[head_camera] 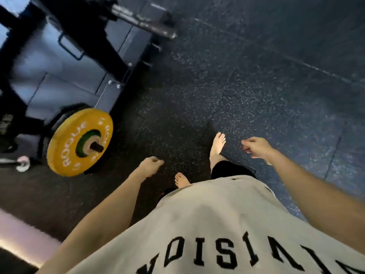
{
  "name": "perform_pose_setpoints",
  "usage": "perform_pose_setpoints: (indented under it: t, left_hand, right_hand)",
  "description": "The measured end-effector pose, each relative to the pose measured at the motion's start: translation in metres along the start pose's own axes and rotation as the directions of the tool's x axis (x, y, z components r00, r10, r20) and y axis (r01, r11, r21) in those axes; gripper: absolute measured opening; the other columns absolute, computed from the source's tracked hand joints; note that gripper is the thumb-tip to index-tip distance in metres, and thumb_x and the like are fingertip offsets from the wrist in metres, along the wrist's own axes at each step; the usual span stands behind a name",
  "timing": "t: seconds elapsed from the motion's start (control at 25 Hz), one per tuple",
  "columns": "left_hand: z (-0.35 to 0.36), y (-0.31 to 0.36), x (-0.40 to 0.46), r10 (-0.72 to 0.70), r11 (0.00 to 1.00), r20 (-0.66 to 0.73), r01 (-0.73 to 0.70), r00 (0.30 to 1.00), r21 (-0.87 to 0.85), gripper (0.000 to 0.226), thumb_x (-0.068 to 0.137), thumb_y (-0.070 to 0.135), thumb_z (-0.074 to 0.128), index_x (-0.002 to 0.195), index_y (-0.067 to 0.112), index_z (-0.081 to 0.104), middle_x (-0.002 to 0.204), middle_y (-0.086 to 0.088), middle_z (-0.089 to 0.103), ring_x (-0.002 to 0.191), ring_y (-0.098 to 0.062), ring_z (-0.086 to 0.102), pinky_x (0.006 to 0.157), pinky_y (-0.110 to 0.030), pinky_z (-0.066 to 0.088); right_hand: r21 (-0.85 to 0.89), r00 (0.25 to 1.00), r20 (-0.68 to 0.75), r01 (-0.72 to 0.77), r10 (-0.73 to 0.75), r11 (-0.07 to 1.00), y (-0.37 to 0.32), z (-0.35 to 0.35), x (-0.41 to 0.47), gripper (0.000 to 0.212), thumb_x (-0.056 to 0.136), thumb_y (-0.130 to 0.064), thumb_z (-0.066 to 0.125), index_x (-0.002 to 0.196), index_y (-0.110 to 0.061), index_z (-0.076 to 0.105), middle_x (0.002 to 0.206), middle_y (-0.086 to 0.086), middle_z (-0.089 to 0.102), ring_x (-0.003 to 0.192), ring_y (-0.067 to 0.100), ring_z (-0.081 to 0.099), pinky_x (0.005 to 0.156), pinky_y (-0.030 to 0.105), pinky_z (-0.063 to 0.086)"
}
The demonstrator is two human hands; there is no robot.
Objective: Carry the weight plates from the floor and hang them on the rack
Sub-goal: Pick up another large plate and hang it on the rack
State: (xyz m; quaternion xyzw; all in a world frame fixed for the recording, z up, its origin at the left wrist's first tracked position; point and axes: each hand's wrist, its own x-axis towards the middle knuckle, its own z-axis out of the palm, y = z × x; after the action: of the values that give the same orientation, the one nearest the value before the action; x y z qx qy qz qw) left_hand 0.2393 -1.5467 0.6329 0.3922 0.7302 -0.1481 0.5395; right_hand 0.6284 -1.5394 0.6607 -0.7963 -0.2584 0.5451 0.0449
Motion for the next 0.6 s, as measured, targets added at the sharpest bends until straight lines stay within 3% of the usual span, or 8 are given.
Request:
perform_pose_setpoints:
  t: [0.16, 0.28, 0.4, 0.6]
  left_hand:
    - [0.003, 0.12, 0.031, 0.101, 0.982, 0.057, -0.109, 0.993, 0.157, 0.031, 0.098, 0.038, 0.053, 0.12, 0.017, 0.061, 0.098, -0.003, 0.063, 0.081, -0.016, 0.058, 0.067, -0.028, 0.046]
    - [0.004, 0.202, 0.045, 0.105, 0.967, 0.092, -0.123, 0.99, 0.222, 0.033, 0.099, 0.036, 0.053, 0.125, 0.016, 0.06, 0.11, -0.003, 0.063, 0.096, -0.019, 0.06, 0.083, -0.032, 0.049]
    - [-0.004, 0.292, 0.061, 0.156, 0.938, 0.058, -0.166, 0.986, 0.304, 0.035, 0.099, 0.035, 0.053, 0.125, 0.014, 0.062, 0.123, -0.008, 0.063, 0.11, -0.024, 0.058, 0.093, -0.035, 0.046]
    - [-0.033, 0.418, 0.1, 0.223, 0.951, -0.046, -0.207, 0.974, 0.232, 0.034, 0.099, 0.034, 0.051, 0.122, 0.012, 0.064, 0.125, -0.01, 0.063, 0.113, -0.028, 0.058, 0.097, -0.036, 0.046]
  right_hand:
    - [0.142, 0.991, -0.036, -0.121, 0.127, 0.982, 0.034, -0.053, 0.044, 0.024, 0.095, -0.032, 0.06, 0.103, -0.01, 0.065, 0.094, 0.009, 0.064, 0.083, 0.021, 0.057, 0.069, 0.03, 0.046]
    - [0.198, 0.985, -0.012, -0.165, 0.17, 0.966, 0.031, -0.101, 0.076, 0.02, 0.095, -0.03, 0.059, 0.095, -0.011, 0.065, 0.093, 0.009, 0.065, 0.078, 0.02, 0.058, 0.07, 0.03, 0.047]
    - [0.241, 0.986, 0.01, -0.163, 0.166, 0.957, 0.003, -0.168, 0.111, 0.021, 0.097, -0.029, 0.058, 0.101, -0.009, 0.064, 0.093, 0.01, 0.065, 0.081, 0.022, 0.06, 0.075, 0.033, 0.047]
    - [0.184, 0.987, 0.057, -0.157, 0.149, 0.97, -0.064, -0.252, 0.177, 0.019, 0.098, -0.028, 0.057, 0.098, -0.01, 0.063, 0.089, 0.009, 0.064, 0.076, 0.022, 0.059, 0.069, 0.029, 0.047]
